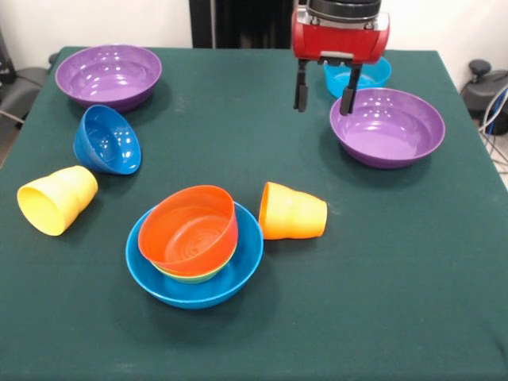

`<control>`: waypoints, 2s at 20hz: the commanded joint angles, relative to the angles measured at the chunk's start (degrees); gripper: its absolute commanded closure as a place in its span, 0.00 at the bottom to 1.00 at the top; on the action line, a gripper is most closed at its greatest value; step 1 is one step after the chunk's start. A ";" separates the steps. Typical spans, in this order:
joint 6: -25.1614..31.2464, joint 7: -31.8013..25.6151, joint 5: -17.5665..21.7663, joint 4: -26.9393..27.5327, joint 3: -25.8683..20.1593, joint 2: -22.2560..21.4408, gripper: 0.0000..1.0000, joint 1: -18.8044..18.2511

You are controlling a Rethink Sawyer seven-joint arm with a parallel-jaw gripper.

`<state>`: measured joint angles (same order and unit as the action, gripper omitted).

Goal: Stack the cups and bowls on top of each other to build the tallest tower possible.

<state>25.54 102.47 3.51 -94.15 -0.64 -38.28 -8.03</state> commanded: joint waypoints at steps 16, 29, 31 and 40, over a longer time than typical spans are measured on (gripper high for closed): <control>-9.72 4.57 2.98 -9.35 -1.76 7.09 0.00 -1.10; -8.38 4.86 3.94 -5.39 4.04 10.02 0.00 4.77; -9.30 4.84 3.05 -6.23 2.17 9.70 0.00 3.24; -5.60 4.86 -0.14 -10.86 -5.79 3.34 0.00 -1.19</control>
<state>17.05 102.47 4.09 -101.58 0.24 -30.91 -9.05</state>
